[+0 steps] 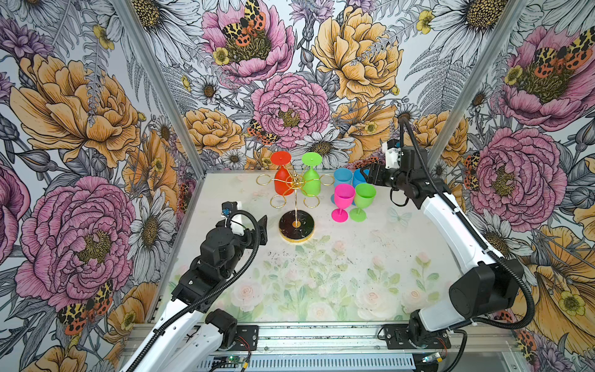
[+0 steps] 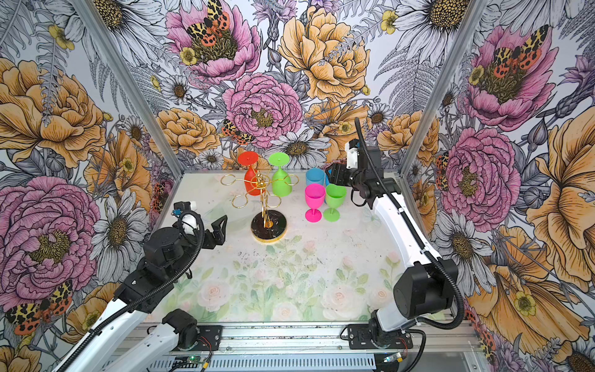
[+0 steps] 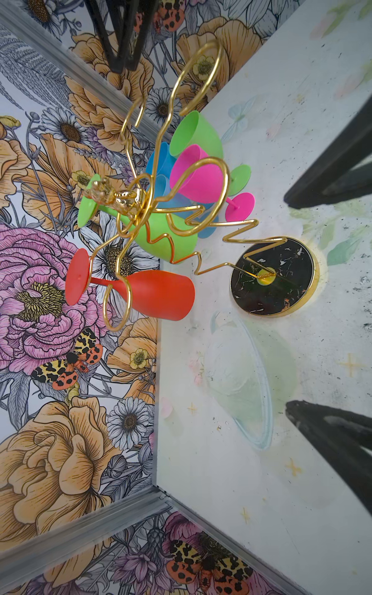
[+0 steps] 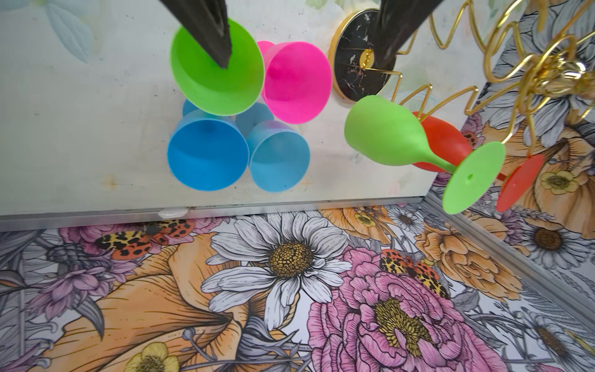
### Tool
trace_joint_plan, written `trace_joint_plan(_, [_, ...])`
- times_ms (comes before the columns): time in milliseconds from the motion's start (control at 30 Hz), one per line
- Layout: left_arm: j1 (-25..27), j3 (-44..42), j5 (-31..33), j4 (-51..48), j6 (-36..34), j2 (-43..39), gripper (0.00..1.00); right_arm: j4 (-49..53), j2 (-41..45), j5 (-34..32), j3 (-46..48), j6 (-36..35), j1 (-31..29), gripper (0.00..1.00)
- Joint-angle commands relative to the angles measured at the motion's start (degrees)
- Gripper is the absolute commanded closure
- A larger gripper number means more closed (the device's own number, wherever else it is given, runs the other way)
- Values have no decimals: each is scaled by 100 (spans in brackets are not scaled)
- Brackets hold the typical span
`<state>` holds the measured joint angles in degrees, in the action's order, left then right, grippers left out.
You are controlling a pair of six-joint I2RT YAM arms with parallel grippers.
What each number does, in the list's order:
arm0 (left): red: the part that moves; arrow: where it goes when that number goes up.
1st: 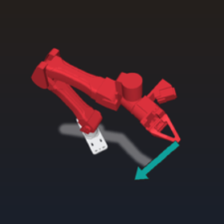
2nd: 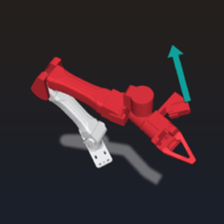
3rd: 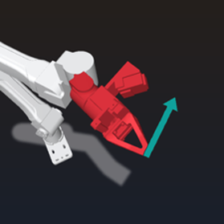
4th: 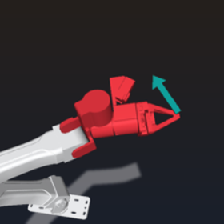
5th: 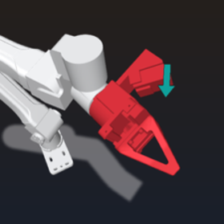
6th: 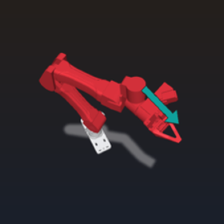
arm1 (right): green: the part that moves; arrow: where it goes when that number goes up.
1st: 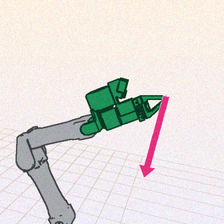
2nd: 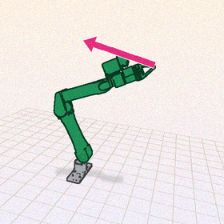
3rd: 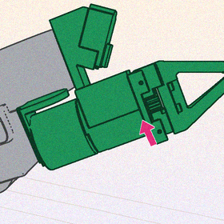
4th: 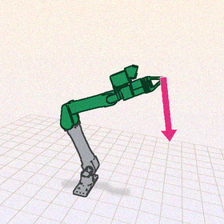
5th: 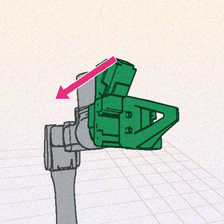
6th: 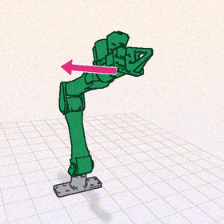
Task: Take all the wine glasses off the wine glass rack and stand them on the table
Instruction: 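Raise the right gripper and reach to the other green glass's foot on the rack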
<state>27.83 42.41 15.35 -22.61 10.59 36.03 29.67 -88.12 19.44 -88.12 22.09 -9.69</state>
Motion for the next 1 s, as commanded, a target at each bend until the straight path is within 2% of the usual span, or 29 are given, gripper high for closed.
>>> trace_joint_plan(0, [-63, -2, -68, -121, 42, -89, 5, -159, -130, 739, -323, 376, -88, 31])
trace_joint_plan(167, [-50, -19, -89, -129, 56, -111, 5, -339, -355, 1128, -541, 532, -338, 32])
trace_joint_plan(433, [-45, -47, -149, -217, 54, -260, 5, -506, -874, 1384, -1012, 713, -658, 32])
trace_joint_plan(967, [-34, -93, -256, -224, 44, -534, 5, -1320, -1877, 1865, -1627, 1585, -812, 37])
